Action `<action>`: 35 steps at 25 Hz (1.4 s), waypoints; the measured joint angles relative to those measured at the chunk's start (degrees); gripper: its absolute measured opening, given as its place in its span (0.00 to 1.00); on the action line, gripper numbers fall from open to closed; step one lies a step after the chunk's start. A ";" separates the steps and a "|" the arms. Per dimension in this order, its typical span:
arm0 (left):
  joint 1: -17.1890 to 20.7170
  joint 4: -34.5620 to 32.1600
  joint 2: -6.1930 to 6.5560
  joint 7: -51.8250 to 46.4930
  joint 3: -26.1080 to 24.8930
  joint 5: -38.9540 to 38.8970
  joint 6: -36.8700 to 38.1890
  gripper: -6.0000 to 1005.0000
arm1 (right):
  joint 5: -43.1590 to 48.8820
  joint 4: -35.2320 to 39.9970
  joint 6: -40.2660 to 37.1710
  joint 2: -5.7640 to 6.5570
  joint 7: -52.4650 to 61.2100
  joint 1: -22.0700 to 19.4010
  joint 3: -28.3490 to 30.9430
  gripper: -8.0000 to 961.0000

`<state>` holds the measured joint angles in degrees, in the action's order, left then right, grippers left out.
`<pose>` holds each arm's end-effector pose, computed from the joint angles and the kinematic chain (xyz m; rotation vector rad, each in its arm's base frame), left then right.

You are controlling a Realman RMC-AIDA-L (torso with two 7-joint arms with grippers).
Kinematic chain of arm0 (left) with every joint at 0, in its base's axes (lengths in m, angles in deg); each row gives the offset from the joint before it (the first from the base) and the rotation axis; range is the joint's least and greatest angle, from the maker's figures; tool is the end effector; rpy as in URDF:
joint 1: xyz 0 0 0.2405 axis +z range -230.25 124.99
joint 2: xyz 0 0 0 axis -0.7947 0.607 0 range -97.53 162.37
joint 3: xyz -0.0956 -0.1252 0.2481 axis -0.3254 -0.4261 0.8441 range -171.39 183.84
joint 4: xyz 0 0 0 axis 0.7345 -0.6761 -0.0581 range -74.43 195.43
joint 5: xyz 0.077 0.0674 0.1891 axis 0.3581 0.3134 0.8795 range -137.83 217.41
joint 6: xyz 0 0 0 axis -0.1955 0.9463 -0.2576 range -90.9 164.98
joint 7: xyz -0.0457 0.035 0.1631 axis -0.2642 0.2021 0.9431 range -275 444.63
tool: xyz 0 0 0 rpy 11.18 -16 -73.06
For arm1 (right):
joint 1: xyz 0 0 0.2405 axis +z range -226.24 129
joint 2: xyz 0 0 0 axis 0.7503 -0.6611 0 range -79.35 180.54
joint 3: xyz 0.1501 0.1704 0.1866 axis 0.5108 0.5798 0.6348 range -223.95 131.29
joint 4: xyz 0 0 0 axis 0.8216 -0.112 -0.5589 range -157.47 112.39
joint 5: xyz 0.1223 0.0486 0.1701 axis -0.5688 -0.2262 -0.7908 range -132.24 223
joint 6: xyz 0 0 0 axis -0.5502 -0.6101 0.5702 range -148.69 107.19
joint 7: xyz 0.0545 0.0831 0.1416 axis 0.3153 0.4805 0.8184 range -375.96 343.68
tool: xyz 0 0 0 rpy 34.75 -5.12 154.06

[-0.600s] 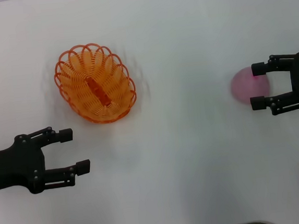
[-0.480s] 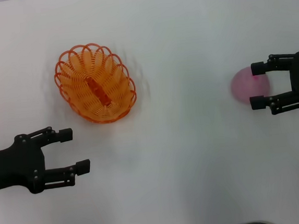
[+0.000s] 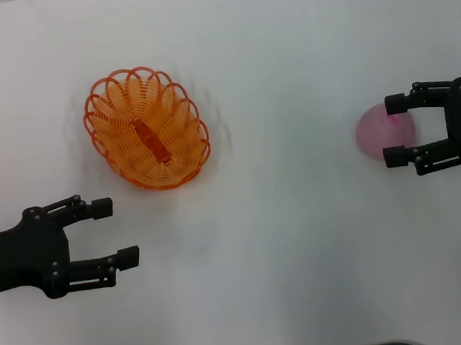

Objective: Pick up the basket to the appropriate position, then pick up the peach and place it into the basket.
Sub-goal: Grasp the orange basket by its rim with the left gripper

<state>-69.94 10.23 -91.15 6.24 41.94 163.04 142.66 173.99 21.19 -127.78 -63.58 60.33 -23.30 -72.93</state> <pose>-0.3169 0.2607 -0.0400 -2.8460 -0.7127 -0.6816 0.3338 0.3051 0.0214 -2.8210 0.6231 0.5801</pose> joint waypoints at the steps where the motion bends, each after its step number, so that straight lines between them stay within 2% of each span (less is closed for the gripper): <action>1: 0.00 0.00 0.00 0.00 -0.04 -0.01 -0.03 0.90 | 0.01 -0.03 0.00 0.00 0.00 0.00 -0.02 0.98; 35: -0.39 0.00 0.02 -0.63 -0.21 -0.03 -0.61 0.90 | 0.06 0.05 0.09 -0.24 -0.40 0.99 -0.03 0.97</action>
<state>-70.34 10.23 -91.13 5.60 41.73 163.01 142.05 174.05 21.24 -127.69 -63.81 59.92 -22.32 -72.96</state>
